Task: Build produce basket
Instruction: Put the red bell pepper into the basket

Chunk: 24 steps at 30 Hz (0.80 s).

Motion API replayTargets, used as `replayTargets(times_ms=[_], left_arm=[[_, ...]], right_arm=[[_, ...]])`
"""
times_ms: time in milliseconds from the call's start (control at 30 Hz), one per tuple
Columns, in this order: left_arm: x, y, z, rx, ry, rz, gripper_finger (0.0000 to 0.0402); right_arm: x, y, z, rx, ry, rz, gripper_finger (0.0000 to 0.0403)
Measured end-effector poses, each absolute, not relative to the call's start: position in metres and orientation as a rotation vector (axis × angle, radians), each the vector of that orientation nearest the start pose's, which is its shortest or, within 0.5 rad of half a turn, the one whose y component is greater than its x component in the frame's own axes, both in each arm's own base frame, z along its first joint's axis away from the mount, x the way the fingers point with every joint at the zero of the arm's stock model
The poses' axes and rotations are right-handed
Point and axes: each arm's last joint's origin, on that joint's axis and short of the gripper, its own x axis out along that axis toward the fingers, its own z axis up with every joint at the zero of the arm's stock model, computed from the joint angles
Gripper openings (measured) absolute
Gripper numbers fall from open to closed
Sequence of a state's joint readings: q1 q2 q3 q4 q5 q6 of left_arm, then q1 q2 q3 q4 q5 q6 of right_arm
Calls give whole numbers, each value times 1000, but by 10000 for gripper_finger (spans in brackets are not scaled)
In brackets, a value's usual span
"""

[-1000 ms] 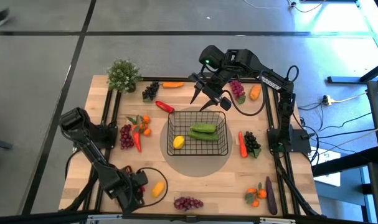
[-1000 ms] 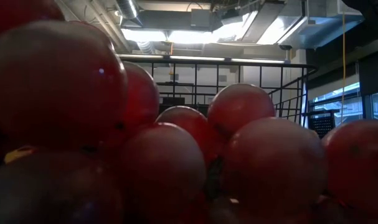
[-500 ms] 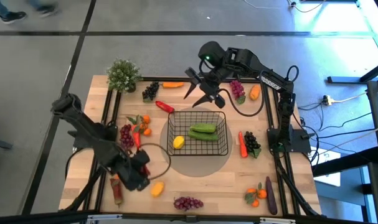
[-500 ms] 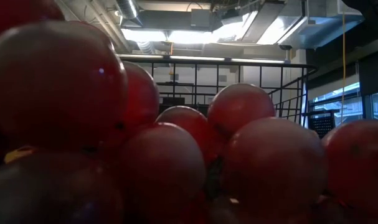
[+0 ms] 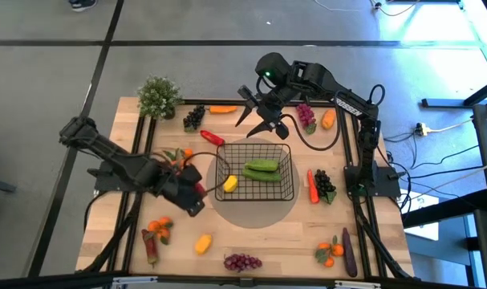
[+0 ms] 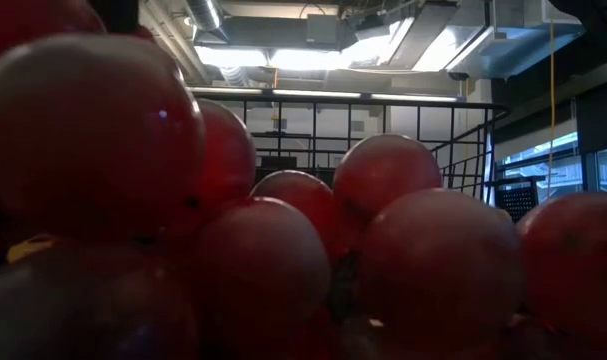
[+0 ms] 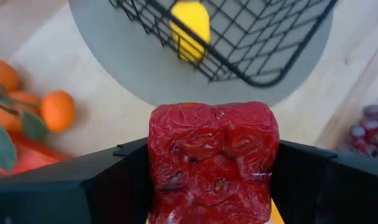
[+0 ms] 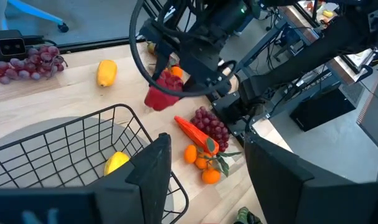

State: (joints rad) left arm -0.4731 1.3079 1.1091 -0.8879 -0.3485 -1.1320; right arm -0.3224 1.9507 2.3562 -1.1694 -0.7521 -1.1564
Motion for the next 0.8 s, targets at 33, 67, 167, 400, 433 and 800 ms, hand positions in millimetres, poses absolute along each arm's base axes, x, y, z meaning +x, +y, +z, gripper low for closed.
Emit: replayTargets(times_ms=[33, 67, 167, 400, 433, 800], left_arm=[[227, -102, 285, -595, 903, 440, 214], [228, -100, 286, -589, 896, 435, 214], [233, -95, 287, -571, 878, 423, 214], [245, -77, 290, -505, 835, 407, 214], [246, -74, 290, -498, 832, 411, 214], [264, -42, 295, -400, 740, 410, 214]], right_arm=[[370, -103, 439, -704, 336, 714, 194], [370, -103, 439, -704, 336, 715, 194], [370, -103, 439, -704, 336, 714, 194], [370, -103, 439, -701, 338, 715, 194], [370, -102, 438, -673, 351, 713, 194], [362, -120, 429, -285, 751, 286, 194]])
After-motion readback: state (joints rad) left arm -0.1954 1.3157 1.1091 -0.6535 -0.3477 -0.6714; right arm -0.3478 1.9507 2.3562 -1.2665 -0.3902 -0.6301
